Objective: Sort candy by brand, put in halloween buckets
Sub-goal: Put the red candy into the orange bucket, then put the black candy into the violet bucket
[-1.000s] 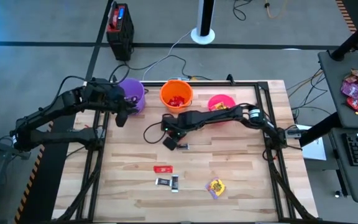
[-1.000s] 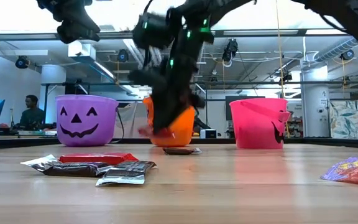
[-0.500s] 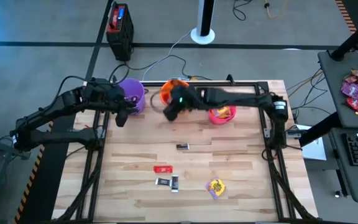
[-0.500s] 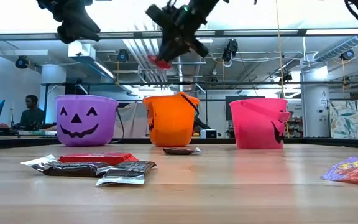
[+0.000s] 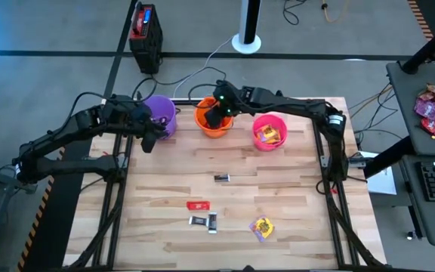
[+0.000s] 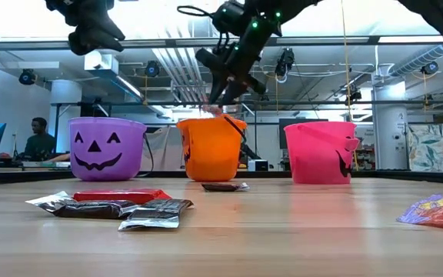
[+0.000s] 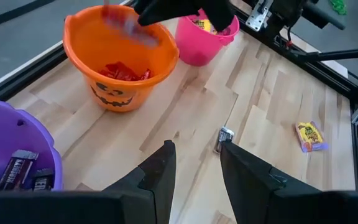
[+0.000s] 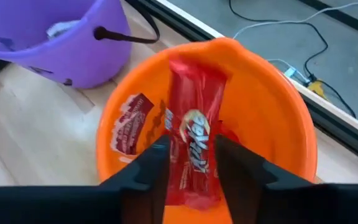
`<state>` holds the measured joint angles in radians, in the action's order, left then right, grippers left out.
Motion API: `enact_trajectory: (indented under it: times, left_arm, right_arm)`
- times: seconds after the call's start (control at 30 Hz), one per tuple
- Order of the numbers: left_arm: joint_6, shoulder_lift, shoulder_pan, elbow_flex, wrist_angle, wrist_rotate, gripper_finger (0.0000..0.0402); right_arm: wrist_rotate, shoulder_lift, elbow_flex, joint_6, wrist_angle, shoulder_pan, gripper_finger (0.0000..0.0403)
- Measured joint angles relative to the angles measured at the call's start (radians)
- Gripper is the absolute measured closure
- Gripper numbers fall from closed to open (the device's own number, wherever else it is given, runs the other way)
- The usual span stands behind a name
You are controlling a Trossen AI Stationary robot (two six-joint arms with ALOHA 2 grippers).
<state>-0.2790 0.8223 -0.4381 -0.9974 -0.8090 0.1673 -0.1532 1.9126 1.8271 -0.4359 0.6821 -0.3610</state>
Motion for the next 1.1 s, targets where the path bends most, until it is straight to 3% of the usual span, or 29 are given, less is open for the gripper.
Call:
enact_trajectory:
  times: [0.2,0.37,0.57,0.67,0.8,0.9,1.0,1.1]
  left_arm:
    - [0.002,0.003,0.013,0.003,-0.006,0.0,0.029]
    - [0.003,0.004,0.06,0.005,-0.04,0.0,0.029]
    - [0.001,0.016,0.124,0.005,-0.048,0.0,0.029]
    - [0.009,0.019,0.144,0.005,-0.035,-0.001,0.029]
    - [0.012,0.02,0.15,0.005,-0.01,-0.014,0.029]
    - [0.016,0.02,0.149,0.005,-0.002,-0.085,0.029]
    - [0.017,0.025,0.149,0.005,0.007,-0.179,0.029]
    - [0.016,0.027,0.148,0.005,0.005,-0.19,0.029]
  right_arm:
    - [0.013,0.014,0.0,-0.012,0.023,-0.006,0.0227]
    - [0.027,-0.022,0.0,0.017,0.102,0.022,0.0204]
    - [0.218,-0.131,-0.001,0.247,0.161,0.152,0.0209]
    - [0.258,-0.157,-0.023,0.378,0.219,0.239,0.0215]
    - [0.238,-0.174,-0.109,0.476,0.213,0.351,0.022]
    - [0.175,-0.173,-0.222,0.509,0.169,0.414,0.0223]
    - [0.122,-0.171,-0.374,0.481,0.003,0.442,0.0221]
    - [0.114,-0.17,-0.502,0.423,-0.188,0.442,0.0217]
